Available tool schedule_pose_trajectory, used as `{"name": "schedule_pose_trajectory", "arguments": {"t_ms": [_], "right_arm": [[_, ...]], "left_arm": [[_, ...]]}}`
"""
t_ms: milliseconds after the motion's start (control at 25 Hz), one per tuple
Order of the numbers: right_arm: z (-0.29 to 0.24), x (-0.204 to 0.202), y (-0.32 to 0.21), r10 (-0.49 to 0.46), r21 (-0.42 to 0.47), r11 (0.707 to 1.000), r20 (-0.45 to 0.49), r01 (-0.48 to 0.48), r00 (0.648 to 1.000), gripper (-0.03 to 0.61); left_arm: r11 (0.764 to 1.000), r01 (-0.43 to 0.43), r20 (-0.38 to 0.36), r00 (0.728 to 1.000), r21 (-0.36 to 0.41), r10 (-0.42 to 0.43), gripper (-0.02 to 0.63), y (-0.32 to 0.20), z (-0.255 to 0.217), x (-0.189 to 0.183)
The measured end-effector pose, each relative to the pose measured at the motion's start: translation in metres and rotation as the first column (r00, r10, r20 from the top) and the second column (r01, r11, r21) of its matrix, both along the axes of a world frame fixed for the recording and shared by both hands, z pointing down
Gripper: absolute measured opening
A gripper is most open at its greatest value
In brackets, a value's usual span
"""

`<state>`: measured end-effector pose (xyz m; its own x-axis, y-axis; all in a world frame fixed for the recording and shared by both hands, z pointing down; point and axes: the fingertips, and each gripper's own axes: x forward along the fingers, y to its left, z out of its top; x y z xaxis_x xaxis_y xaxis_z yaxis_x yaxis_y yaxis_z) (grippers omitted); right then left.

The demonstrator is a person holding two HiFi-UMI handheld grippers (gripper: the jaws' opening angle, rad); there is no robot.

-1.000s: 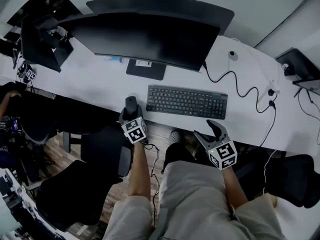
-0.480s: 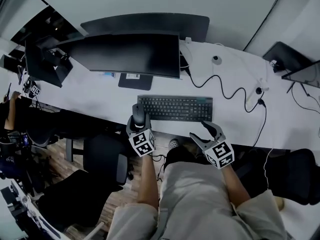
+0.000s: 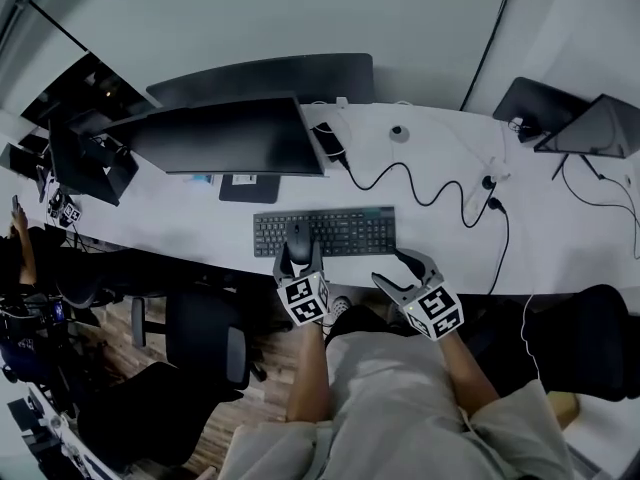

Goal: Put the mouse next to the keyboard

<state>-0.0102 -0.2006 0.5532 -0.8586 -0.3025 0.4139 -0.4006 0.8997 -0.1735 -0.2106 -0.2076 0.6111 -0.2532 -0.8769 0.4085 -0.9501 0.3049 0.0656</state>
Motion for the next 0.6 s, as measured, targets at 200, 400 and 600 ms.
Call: {"name": "schedule_pose_trajectory", "arguments": {"t_ms": [200,400,600], "right_arm": [[0.005,0.027,0.002,0.016,-0.035,0.999,0.025,-0.015,1.000,0.268],[0.005,0.052,0.001,0.057,-0.049,0.997,0.055,-0.054,0.997,0.267],[0.012,0.074,0.000,0.124,-0.078,0.990,0.089,-0.117,0.988,0.265]], "left_arm": [[0.998,-0.060,-0.001,0.998,0.009,0.060,0.299,-0.020,-0.008,0.044],[0.992,-0.124,0.026,0.992,0.014,0.123,0.299,-0.035,-0.012,0.087],[0.980,-0.200,0.036,0.979,-0.005,0.200,0.299,-0.048,-0.006,0.126]]}}
